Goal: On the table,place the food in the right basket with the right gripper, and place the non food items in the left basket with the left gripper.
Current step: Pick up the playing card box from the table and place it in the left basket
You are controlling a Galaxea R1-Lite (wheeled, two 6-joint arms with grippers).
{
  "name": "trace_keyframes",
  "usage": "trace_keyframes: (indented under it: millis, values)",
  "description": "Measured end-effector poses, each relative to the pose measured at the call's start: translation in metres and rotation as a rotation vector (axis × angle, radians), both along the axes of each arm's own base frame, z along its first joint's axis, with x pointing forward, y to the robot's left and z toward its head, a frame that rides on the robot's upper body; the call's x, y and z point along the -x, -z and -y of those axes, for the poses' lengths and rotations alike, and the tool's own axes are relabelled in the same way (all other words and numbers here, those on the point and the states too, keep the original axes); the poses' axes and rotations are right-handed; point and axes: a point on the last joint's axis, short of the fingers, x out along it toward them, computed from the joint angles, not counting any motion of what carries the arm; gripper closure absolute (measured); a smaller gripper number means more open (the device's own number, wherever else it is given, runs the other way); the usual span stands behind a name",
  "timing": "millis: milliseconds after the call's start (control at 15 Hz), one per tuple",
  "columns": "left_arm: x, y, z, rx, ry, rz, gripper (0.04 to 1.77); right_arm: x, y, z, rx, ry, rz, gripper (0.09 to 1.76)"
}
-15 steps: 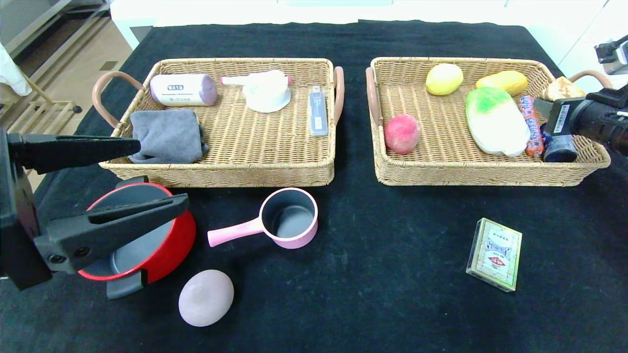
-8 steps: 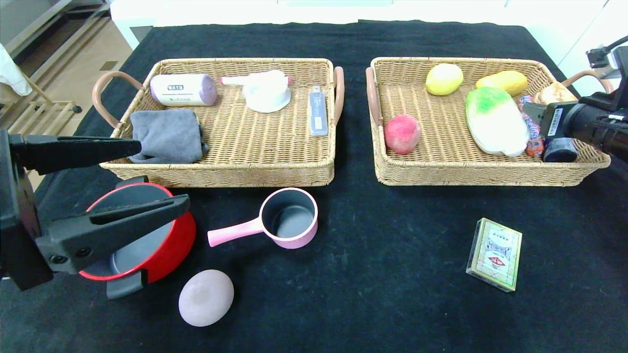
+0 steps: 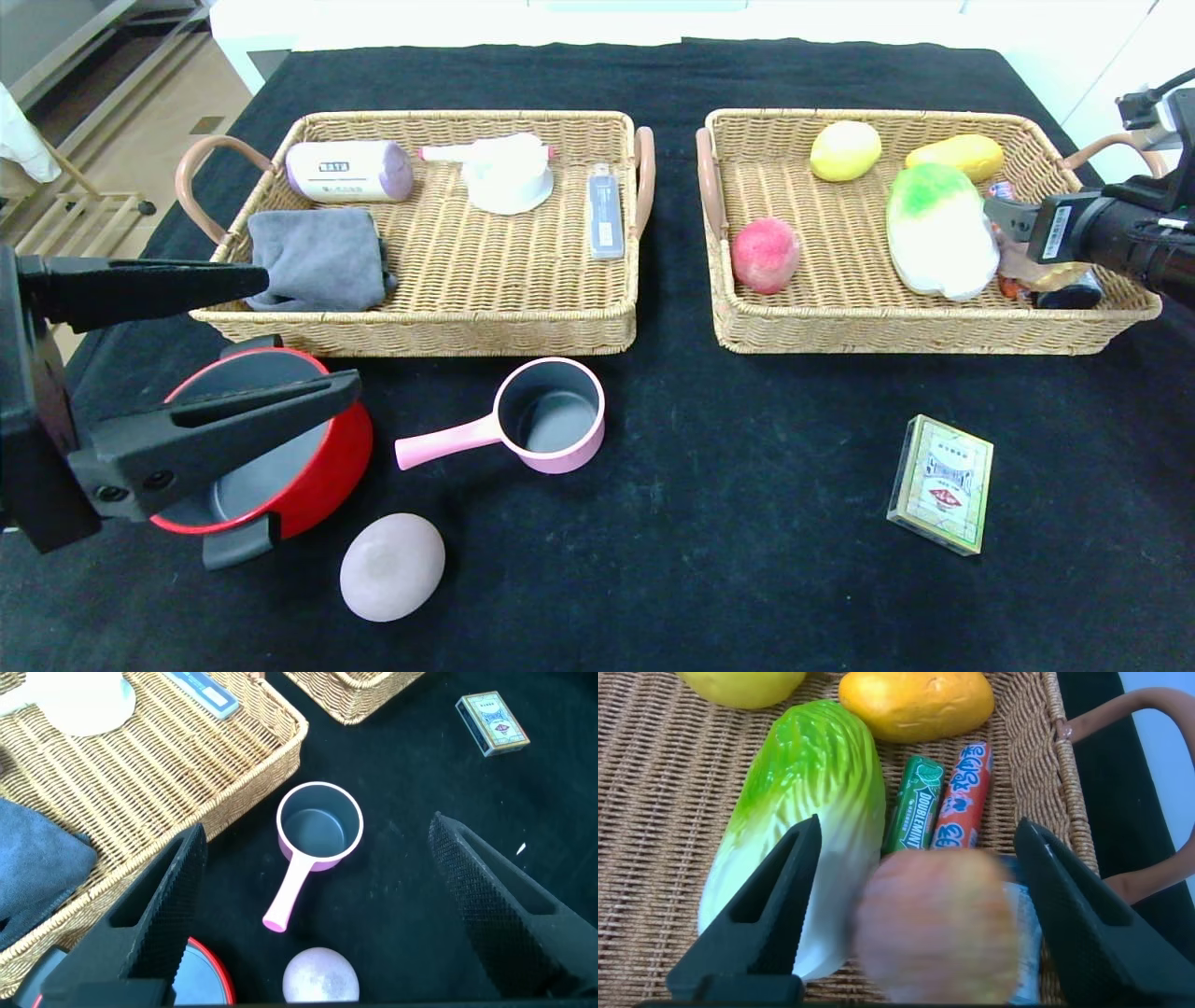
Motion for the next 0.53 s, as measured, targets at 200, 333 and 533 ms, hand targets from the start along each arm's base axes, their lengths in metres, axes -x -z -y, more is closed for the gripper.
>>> trace_keyframes:
  millis: [200,333,533]
  values:
    - [0.0000,0.0000,0.0000,0.000,0.000,0.000,0.09,0.0001,-0.0005,0.0008,0.000,0.003,0.002,0.28]
    - [-0.0002,0.0008,0.0001,-0.001,0.000,-0.003,0.09,0.0008,-0.0013,0.0015,-0.001,0.005,0.003,0.25]
    - [-0.0005,0.0011,0.0002,-0.002,0.000,-0.004,0.09,0.0060,-0.0034,-0.0007,-0.013,-0.001,-0.019,0.21]
